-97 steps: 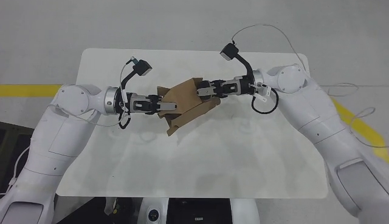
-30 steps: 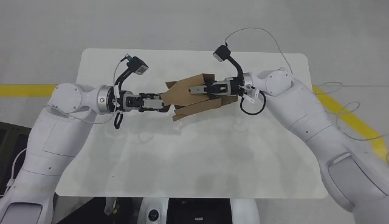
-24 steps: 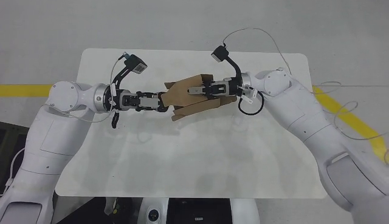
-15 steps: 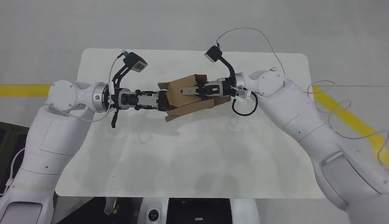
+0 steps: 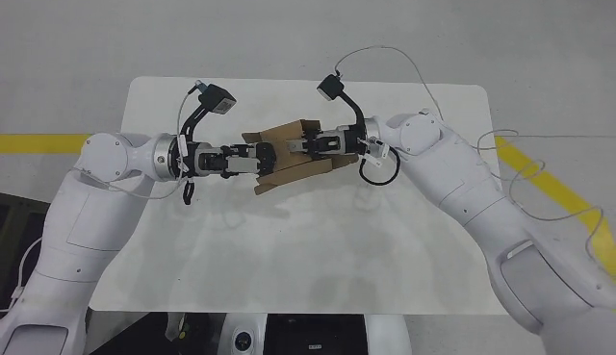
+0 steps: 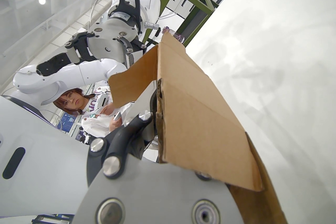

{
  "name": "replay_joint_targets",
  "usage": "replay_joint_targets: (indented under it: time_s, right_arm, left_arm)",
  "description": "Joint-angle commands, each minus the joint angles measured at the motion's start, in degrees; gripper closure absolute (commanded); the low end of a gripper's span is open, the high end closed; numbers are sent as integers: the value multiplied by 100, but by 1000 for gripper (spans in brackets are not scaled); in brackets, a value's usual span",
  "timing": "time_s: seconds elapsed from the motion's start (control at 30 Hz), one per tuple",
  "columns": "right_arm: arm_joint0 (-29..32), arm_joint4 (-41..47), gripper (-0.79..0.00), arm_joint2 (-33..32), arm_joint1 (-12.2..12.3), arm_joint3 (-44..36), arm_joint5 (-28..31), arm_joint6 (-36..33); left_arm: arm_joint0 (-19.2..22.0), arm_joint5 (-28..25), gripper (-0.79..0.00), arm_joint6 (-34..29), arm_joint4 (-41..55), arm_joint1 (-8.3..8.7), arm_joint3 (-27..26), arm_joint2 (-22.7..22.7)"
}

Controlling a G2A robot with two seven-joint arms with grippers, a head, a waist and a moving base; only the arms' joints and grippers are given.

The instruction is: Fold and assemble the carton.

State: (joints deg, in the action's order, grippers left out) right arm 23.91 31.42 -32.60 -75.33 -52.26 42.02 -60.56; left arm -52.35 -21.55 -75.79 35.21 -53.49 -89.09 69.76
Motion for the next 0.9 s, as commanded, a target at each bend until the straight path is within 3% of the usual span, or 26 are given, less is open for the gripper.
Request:
replay_joint_targets:
  time_s: [0.0,0.5,0.87]
  right_arm:
    - [8,-16,0,-19,-18,5,-3,-8]
    - [102,-100,0,-209,-118,133,64,-106]
    - [280,-240,0,-760,45,163,163,132]
  left_arm:
    - [-36,-58,-785,54,-93,3,-42,17]
    - [-129,-147,-785,278,-336,-2,-169,58]
    - [-83,-161,-785,319,-174,11,79,270]
